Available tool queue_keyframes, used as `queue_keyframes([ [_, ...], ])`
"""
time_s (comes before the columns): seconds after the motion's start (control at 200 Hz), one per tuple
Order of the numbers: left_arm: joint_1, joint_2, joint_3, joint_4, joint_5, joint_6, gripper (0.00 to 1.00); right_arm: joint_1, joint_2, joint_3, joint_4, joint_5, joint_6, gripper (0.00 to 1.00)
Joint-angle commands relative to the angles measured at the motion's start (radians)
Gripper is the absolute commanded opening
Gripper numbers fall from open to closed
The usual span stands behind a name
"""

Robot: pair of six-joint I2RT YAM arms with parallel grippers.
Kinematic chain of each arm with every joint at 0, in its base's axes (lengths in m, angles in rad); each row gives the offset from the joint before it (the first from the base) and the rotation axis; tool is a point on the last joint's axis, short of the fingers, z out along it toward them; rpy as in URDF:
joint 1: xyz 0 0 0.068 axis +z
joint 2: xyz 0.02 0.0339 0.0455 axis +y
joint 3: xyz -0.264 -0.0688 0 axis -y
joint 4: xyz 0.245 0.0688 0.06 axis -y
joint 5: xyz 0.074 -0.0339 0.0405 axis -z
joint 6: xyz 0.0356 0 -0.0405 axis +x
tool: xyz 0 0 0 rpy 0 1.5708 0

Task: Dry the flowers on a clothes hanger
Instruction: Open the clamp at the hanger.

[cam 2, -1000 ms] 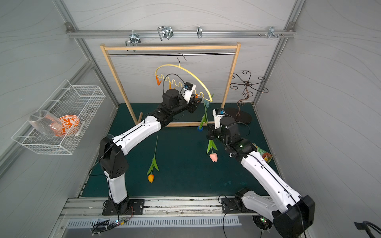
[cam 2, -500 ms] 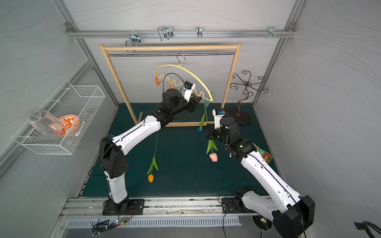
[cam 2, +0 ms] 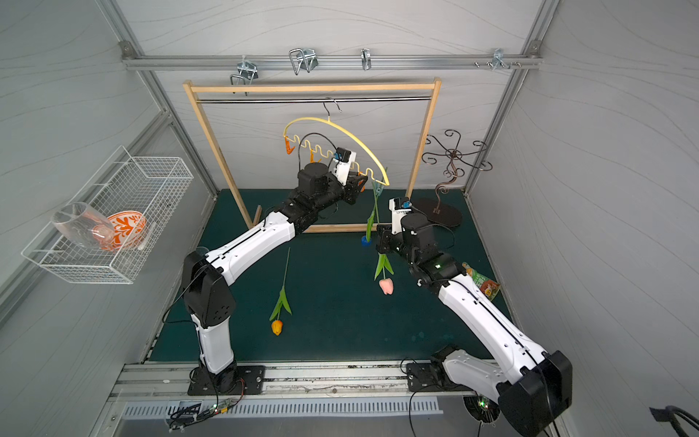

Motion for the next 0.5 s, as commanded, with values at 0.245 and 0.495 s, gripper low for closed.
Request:
queue_keyframes([
  [0.245,-0.004,-0.045,0.024,-0.008,-0.110,-0.204,0.29,0.024,0.082,-0.066,0.228,0.071,0.116,0.00],
  [0.495,-0.005,-0.042,0.112,-0.157,-0.155,-0.283,0.29,0.049,0.146,-0.081,0.414,0.120,0.127,0.00],
])
